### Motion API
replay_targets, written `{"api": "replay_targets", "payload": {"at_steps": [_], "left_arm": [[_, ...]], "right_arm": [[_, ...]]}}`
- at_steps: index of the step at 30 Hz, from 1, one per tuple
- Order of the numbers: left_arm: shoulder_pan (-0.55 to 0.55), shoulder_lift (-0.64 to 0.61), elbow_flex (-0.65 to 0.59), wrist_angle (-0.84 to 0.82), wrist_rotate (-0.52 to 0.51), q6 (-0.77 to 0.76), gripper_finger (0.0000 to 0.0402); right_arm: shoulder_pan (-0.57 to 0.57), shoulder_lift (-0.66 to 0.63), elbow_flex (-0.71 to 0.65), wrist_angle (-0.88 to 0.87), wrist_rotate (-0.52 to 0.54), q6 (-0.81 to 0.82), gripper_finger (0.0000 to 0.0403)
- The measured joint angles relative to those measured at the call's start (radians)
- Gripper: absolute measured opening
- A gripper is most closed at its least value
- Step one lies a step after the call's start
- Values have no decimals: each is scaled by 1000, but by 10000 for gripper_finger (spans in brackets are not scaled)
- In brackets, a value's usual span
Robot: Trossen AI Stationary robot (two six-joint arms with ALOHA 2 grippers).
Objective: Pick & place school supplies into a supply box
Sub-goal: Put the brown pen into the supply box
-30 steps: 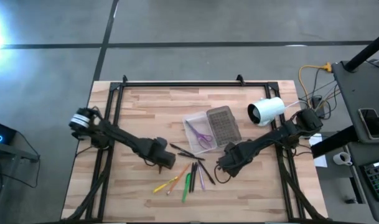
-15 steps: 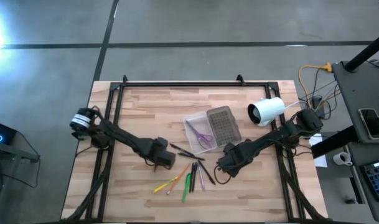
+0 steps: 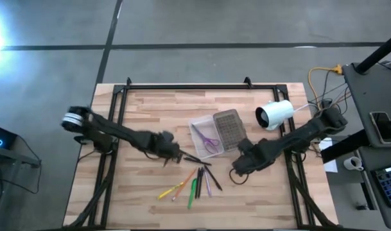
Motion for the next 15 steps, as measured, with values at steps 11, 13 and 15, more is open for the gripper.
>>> {"api": "replay_targets", "payload": {"at_steps": [11,13,15], "left_arm": [[207,-167,-99,601,-13,52,8],[245,-122,-109,713,41,16,9],[265,-63,-99,809,89,-30,11]], "right_arm": [[-1,-168,-71,1,120,164,175],[-1,-178,-79,7,139,183,175],[-1,-180,-81,6,154,198,175]]}}
